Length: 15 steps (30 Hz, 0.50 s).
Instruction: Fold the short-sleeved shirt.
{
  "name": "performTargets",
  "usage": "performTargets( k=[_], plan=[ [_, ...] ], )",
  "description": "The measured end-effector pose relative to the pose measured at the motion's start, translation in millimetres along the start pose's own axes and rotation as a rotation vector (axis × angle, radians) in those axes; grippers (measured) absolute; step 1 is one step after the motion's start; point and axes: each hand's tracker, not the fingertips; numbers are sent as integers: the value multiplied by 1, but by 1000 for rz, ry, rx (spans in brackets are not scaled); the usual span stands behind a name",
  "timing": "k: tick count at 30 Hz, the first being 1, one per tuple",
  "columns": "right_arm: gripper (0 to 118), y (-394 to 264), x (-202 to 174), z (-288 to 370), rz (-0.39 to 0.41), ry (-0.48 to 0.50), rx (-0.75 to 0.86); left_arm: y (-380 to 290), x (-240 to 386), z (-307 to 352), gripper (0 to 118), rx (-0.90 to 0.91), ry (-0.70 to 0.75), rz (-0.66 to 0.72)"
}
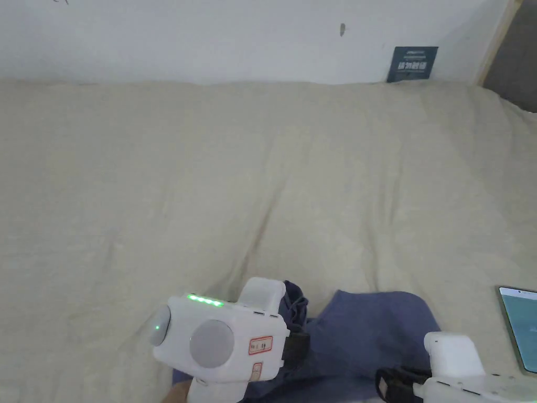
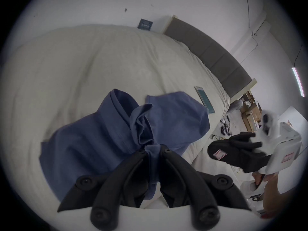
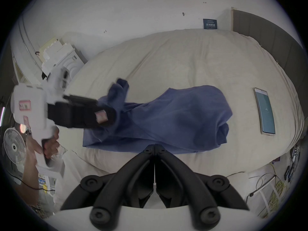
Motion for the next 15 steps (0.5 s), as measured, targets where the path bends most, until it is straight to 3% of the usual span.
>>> performTargets(
  k=[3,4,6,7,8,13,15],
  plan=[
    [4,3,0,5,-25,10,21,0,-3,-16,16,-33,36,-6],
    [4,4,0,5,-27,9,22,-1,-4,-19,29,-43,33,8],
    [4,4,1,5,-27,5,24,-3,-7,-19,91,-86,-32,65],
    [4,5,5,3,-26,3,23,-4,-8,-18,109,-93,-52,90],
    [4,5,5,3,-26,1,21,-6,-8,-15,113,-74,-56,109],
    [4,4,5,-2,-43,2,14,-1,-12,23,112,-12,-77,90],
    [4,2,9,-4,-42,3,13,-2,-18,43,112,51,-15,102]
  ],
)
